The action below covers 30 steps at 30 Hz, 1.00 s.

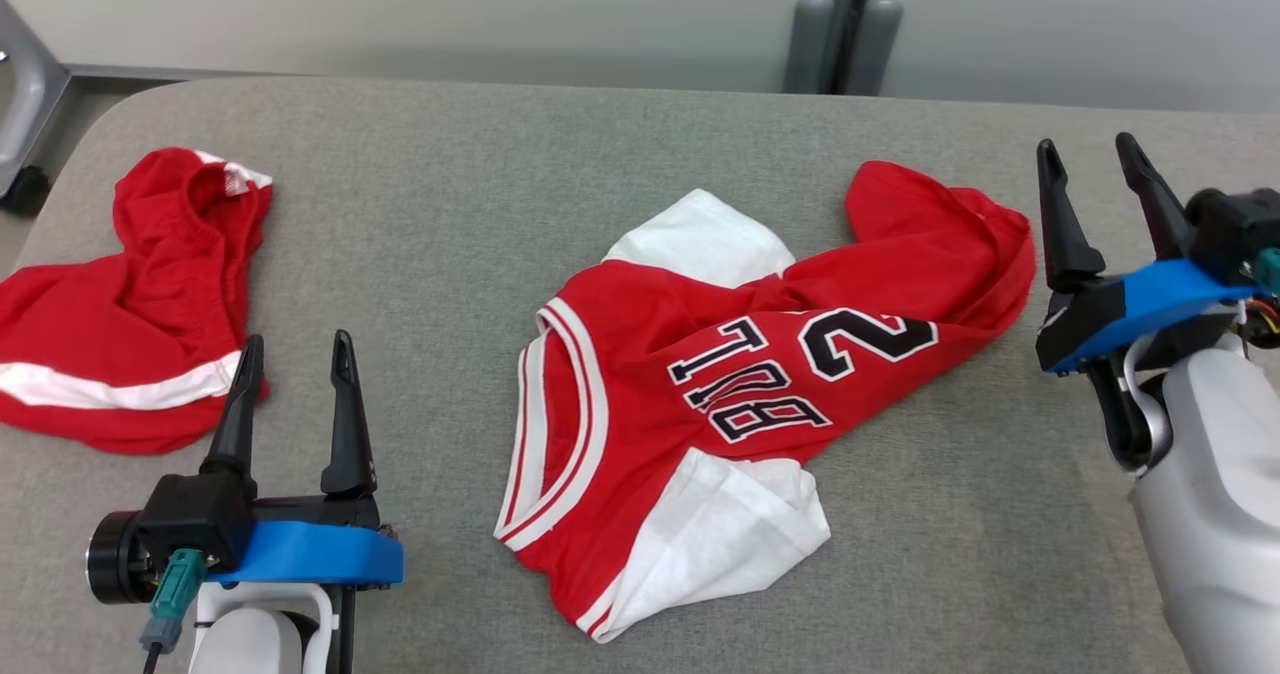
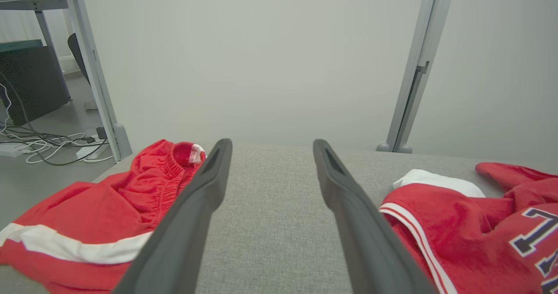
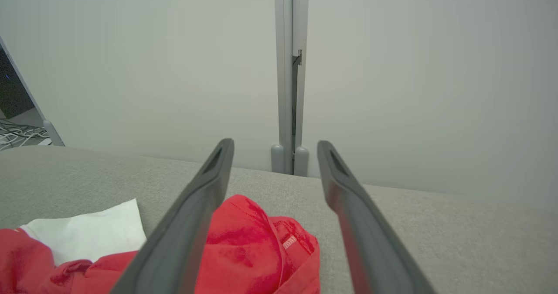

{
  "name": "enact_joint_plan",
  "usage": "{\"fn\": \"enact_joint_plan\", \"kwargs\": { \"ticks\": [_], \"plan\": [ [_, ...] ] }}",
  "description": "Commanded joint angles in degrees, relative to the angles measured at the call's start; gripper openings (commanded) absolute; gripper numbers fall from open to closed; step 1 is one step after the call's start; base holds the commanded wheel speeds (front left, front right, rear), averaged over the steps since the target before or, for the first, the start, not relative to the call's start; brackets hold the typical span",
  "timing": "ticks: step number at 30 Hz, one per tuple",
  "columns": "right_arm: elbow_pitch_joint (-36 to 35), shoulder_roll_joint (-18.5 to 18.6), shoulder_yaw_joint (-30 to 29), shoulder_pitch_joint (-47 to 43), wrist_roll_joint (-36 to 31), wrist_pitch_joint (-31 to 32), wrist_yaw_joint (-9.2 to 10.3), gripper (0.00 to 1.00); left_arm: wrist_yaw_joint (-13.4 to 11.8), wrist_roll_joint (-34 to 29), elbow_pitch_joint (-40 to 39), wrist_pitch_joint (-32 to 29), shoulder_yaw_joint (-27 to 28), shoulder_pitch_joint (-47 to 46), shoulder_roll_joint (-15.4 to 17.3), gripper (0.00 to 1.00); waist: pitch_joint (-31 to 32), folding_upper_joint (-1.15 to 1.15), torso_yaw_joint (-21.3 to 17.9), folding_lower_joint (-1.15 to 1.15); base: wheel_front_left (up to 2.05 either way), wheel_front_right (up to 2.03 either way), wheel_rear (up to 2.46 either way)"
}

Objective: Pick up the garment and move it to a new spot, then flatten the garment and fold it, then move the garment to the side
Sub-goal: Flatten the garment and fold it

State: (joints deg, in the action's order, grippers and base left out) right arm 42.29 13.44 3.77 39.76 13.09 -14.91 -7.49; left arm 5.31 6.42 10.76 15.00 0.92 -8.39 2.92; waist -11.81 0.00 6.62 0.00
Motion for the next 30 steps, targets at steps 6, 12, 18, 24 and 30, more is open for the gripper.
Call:
{"fn": "enact_joint_plan", "kwargs": {
  "ticks": [6,12,18,24,30],
  "plan": [
    [-16.98,-2.22,-4.17,-11.65,-0.18,-0.3,-0.01,1.0,0.7,-1.05,-0.26,0.28,1.12,1.09,-0.02,1.0,1.44,0.0,-2.44,0.0,0.0,0.0,0.0],
    [-27.2,-5.66,-6.36,-22.4,-2.9,-0.31,-0.01,1.0,1.19,-1.48,0.19,0.28,1.48,1.84,-0.03,1.0,2.45,0.0,-2.82,0.0,0.0,0.0,0.0],
    [-31.47,-8.5,-7.24,-30.38,-6.05,-0.32,-0.01,1.0,1.4,-2.0,-0.02,0.28,1.53,2.47,-0.02,1.0,3.36,0.0,-2.8,0.0,0.0,0.0,0.0],
    [-32.96,-10.04,-6.86,-32.4,-6.89,0.43,-0.01,1.0,1.54,-2.26,-0.17,0.28,1.49,2.72,-0.03,1.0,3.18,0.0,-3.21,0.0,0.0,0.0,0.0],
    [-32.93,-10.31,-6.87,-31.39,-7.02,0.64,-0.01,1.0,1.74,-2.65,0.44,0.28,0.42,1.51,-0.05,1.0,2.75,0.0,-3.26,0.0,0.0,0.0,0.0]
  ]
}}
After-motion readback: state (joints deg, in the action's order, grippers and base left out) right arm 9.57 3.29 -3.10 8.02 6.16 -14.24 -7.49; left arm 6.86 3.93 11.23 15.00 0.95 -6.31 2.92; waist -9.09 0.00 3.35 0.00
